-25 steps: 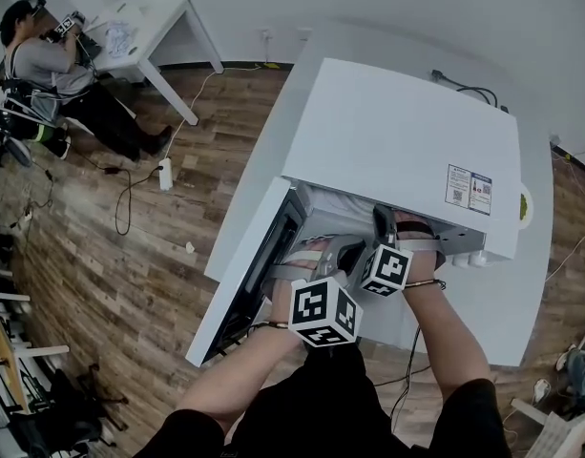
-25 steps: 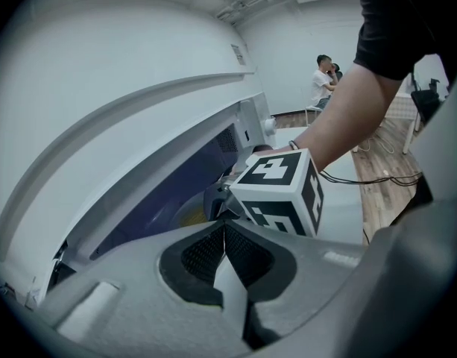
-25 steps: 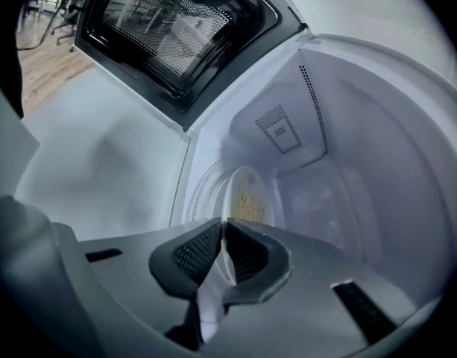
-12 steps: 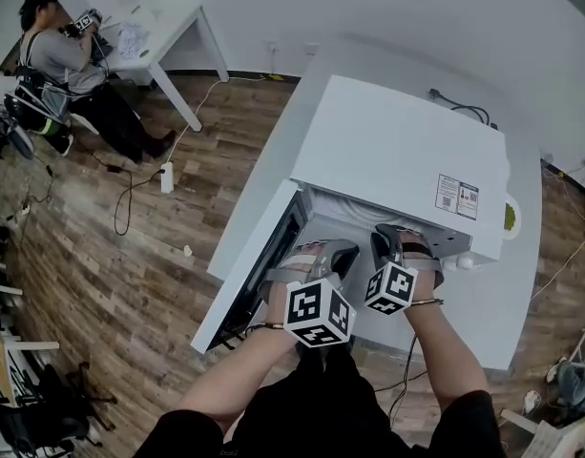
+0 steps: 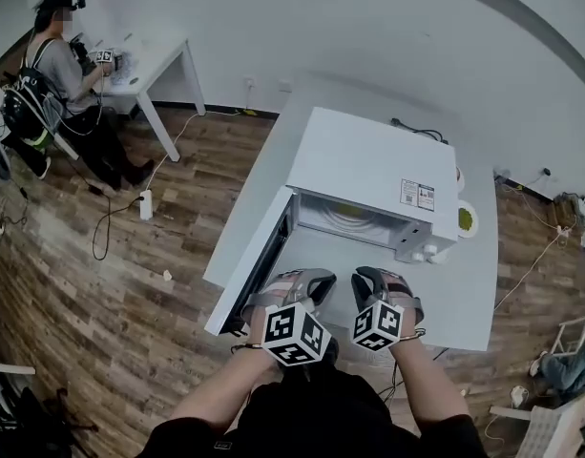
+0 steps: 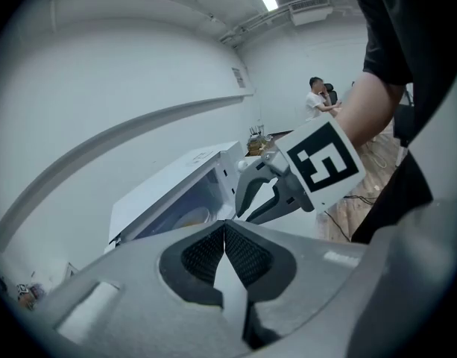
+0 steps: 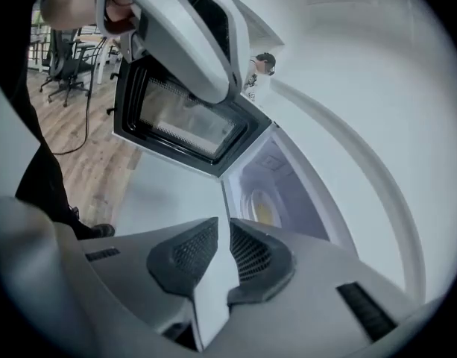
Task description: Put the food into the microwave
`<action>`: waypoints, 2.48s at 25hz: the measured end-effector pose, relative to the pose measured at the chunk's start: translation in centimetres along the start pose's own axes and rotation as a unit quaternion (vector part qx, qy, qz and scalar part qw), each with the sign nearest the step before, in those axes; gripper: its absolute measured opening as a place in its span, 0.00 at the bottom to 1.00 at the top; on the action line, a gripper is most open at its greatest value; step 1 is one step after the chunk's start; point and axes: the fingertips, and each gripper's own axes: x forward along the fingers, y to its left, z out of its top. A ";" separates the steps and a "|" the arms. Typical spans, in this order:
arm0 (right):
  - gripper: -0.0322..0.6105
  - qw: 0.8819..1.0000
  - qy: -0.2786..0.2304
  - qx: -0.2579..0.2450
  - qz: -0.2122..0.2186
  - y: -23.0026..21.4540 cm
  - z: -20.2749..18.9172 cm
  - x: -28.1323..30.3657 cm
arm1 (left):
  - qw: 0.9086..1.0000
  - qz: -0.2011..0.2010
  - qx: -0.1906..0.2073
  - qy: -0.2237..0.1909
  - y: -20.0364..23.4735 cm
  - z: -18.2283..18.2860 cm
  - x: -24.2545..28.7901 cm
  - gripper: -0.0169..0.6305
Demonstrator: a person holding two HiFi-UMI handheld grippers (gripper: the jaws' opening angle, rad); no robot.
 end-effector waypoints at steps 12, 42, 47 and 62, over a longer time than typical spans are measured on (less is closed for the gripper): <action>0.11 0.960 -0.127 0.246 0.045 2.7 2.0 -12.0 | 0.999 -0.004 -0.028 -0.033 -4.1 2.3 -5.0 0.04; 0.07 0.834 -0.359 0.417 0.048 -6.3 -3.0 -29.7 | 0.925 -0.011 -0.254 -0.281 -7.9 19.9 -8.5 0.04; 0.07 0.841 -0.354 0.407 0.035 -6.8 -3.3 -29.4 | 0.927 -0.010 -0.259 -0.272 -7.2 19.5 -7.7 0.04; 0.07 0.838 -0.366 0.403 0.028 -6.8 -2.9 -29.7 | 0.935 0.007 -0.246 -0.256 -7.1 18.7 -8.2 0.04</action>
